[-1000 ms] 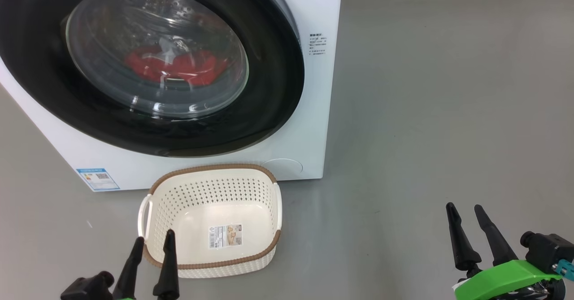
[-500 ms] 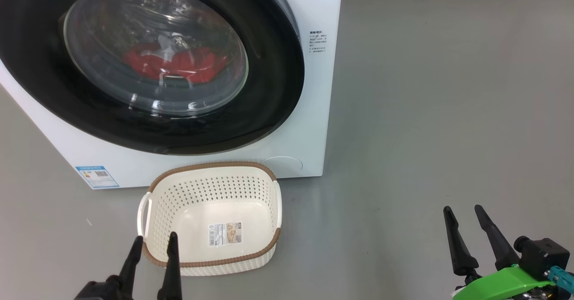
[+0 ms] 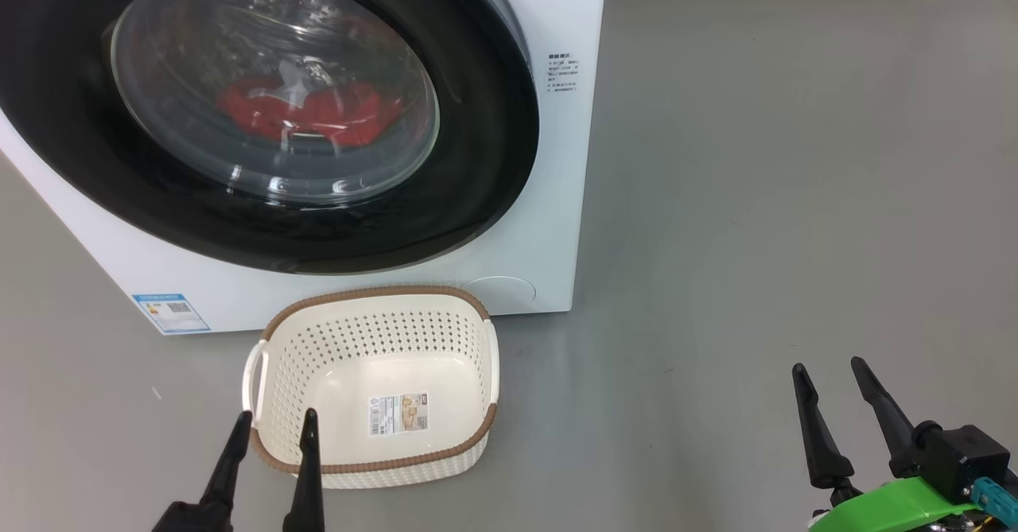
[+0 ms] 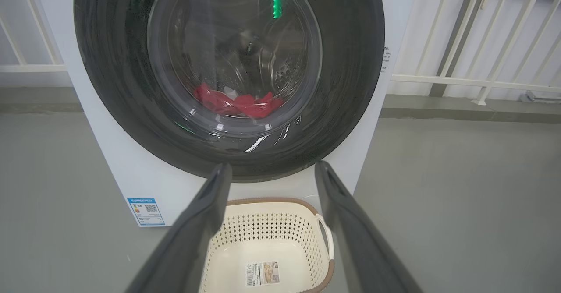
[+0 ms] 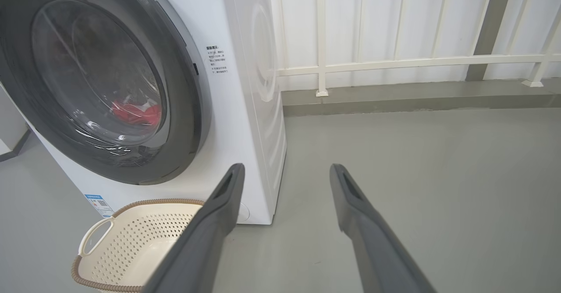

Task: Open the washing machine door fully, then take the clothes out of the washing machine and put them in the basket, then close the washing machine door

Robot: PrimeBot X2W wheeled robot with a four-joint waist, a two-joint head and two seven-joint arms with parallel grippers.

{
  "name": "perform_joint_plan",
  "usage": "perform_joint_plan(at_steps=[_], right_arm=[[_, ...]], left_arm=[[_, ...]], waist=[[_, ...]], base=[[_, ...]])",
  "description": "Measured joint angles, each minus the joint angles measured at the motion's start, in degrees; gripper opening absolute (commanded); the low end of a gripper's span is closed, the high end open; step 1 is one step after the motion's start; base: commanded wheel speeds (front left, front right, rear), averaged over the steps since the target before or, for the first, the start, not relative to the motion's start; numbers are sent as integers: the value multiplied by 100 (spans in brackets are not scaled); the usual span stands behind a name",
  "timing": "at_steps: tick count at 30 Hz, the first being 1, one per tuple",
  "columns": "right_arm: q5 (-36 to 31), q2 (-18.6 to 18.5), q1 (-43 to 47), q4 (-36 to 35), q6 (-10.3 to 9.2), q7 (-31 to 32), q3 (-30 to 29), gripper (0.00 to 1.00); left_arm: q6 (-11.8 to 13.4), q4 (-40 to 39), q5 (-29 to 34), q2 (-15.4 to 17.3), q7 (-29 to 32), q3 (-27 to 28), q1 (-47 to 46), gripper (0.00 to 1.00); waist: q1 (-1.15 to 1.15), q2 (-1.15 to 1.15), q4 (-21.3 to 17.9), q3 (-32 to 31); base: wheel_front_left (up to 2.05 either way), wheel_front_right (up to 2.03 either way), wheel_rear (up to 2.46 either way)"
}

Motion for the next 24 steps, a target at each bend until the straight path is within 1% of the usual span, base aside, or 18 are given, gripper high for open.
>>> perform_joint_plan(at_steps=[10,21,22,23,24], right_arm=[[-4,12,185,16,0,-25,-54,100],[30,35,185,-2,0,-25,-57,100],[67,35,181,-10,0,-25,-55,88],[109,33,179,-18,0,-25,-48,39],[153,33,171,-29,0,-25,-38,0]], left_arm=[[19,3,-21,8,0,5,120,100],[52,2,-26,9,0,2,122,100],[52,2,-26,9,0,1,122,100],[52,2,-26,9,0,-2,122,100],[52,2,-26,9,0,-8,121,100]], waist=[[0,0,-8,-24],[0,0,6,-12],[0,0,7,-4],[0,0,8,6],[0,0,10,17]], base=[[0,0,0],[0,0,0],[0,0,0],[0,0,0],[0,0,0]])
